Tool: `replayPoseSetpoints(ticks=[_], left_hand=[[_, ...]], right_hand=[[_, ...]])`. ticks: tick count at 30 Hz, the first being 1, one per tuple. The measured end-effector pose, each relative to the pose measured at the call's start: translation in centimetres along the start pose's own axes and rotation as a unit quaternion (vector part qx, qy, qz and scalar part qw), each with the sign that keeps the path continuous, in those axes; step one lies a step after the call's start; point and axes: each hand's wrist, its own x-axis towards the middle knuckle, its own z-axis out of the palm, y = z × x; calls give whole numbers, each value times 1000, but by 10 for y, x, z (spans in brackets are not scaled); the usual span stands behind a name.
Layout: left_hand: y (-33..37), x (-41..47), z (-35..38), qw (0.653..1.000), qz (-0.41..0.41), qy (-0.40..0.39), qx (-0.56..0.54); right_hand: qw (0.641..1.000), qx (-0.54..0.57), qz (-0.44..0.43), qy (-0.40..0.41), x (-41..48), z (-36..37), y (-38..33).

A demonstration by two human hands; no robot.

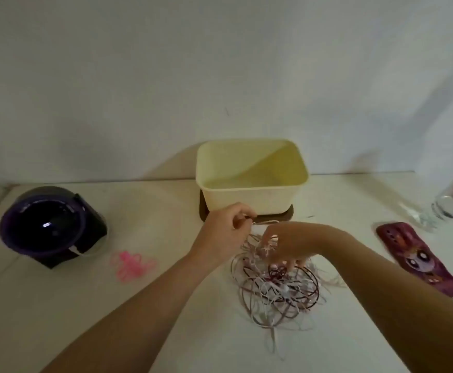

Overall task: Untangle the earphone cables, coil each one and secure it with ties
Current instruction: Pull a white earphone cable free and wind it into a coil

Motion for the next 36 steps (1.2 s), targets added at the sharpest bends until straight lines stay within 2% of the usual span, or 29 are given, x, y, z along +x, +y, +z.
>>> replayPoseSetpoints(ticks=[4, 9, 12, 15, 19, 27, 32, 36], left_hand=[[-26, -3, 17, 999, -34, -23, -1], [-58, -8, 35, 999, -40, -21, -10], [-74, -6, 38, 999, -29, 3, -18], [-88, 0, 38, 999, -16, 44, -25], [-111, 1, 35, 996, 31, 84, -24], [-136, -4, 40, 983, 157, 60, 77], [-134, -8, 33, 982, 135, 85, 100], [-133, -24, 25, 987, 101, 55, 108]], right_hand=[[995, -90, -16, 29, 27, 30, 19], [986, -39, -63, 147, 56, 42, 30], [977, -19, -96, 190, 69, 35, 27], [966, 53, -141, 209, 79, 31, 19], [952, 80, -196, 222, 92, 35, 15], [929, 54, -255, 263, 96, 50, 26], [925, -25, -226, 303, 82, 58, 30], [920, -66, -201, 331, 62, 63, 32]])
